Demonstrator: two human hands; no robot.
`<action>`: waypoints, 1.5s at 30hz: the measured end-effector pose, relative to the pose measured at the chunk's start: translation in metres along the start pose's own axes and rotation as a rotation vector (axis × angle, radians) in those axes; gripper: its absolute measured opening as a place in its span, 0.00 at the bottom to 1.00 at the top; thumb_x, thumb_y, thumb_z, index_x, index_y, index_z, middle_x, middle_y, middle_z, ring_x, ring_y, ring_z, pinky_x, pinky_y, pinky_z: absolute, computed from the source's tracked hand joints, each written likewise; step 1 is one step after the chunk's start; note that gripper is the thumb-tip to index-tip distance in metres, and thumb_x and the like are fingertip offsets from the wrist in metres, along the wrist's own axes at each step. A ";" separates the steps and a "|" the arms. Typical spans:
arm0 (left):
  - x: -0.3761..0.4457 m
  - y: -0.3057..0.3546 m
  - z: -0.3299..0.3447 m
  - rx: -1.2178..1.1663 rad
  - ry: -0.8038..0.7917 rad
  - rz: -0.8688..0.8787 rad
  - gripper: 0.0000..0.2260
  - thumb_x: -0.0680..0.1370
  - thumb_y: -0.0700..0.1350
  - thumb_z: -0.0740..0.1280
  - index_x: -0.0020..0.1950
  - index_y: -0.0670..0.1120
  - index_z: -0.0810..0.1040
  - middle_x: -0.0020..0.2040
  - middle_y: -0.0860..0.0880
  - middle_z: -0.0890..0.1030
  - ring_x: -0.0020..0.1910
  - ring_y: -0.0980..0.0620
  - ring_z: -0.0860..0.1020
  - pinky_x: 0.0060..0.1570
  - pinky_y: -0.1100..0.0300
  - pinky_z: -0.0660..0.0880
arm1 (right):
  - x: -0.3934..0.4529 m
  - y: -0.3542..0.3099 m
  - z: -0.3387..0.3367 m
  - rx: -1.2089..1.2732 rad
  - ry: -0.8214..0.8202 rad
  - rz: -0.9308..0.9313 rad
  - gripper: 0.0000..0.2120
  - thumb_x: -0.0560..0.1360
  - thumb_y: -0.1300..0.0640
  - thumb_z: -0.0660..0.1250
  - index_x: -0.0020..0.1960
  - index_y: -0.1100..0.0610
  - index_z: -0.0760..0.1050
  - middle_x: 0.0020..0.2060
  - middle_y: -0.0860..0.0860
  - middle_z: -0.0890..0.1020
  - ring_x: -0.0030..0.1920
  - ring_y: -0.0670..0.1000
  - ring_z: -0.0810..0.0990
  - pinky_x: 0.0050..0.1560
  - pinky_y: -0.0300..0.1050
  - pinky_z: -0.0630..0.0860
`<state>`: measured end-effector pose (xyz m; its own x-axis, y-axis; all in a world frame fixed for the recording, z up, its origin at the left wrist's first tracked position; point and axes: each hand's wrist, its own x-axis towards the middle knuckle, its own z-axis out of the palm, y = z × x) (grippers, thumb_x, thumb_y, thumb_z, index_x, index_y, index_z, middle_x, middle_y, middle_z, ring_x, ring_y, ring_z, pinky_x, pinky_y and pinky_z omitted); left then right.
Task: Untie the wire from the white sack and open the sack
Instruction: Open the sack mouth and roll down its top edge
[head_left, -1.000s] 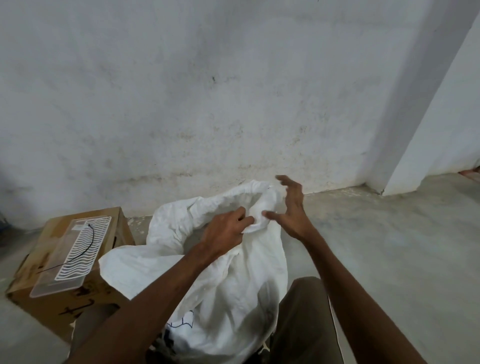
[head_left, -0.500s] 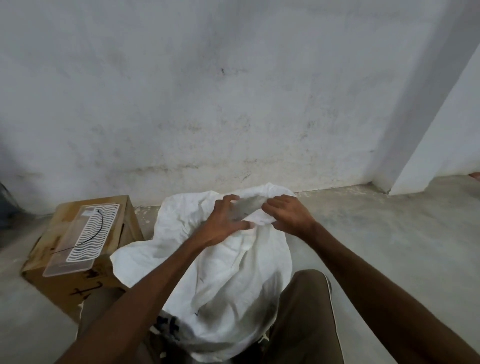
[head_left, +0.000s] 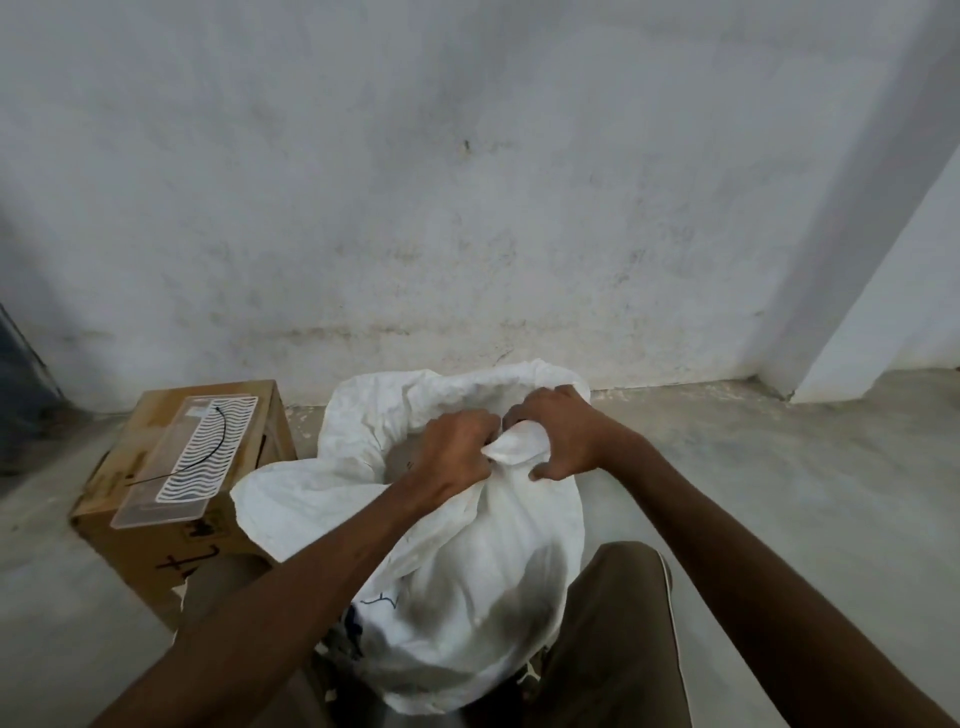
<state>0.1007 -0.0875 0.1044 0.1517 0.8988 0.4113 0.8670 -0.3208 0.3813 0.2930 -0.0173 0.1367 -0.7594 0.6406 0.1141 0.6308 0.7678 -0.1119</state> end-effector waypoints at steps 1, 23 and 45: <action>-0.003 0.001 0.002 -0.031 0.013 0.017 0.03 0.70 0.39 0.71 0.41 0.45 0.77 0.39 0.49 0.81 0.39 0.49 0.79 0.36 0.59 0.68 | 0.002 -0.005 -0.001 -0.037 0.017 0.004 0.19 0.58 0.44 0.73 0.48 0.46 0.78 0.42 0.42 0.81 0.44 0.46 0.78 0.52 0.49 0.76; -0.048 -0.077 0.003 0.119 0.355 0.258 0.07 0.71 0.45 0.69 0.45 0.44 0.79 0.37 0.48 0.82 0.31 0.46 0.79 0.26 0.55 0.75 | -0.001 -0.059 0.048 -0.194 0.315 -0.106 0.27 0.62 0.48 0.76 0.59 0.53 0.76 0.53 0.49 0.82 0.51 0.53 0.81 0.48 0.47 0.72; -0.071 -0.124 0.016 0.527 0.158 0.772 0.09 0.73 0.32 0.68 0.47 0.43 0.71 0.36 0.44 0.75 0.34 0.46 0.74 0.25 0.55 0.72 | 0.024 -0.078 0.059 0.318 -0.207 0.221 0.26 0.60 0.47 0.83 0.53 0.52 0.78 0.42 0.47 0.81 0.41 0.47 0.81 0.42 0.44 0.80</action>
<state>-0.0101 -0.1072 0.0146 0.7404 0.4310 0.5157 0.6622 -0.5992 -0.4499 0.2165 -0.0623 0.0901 -0.6480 0.7481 -0.1431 0.7259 0.5498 -0.4133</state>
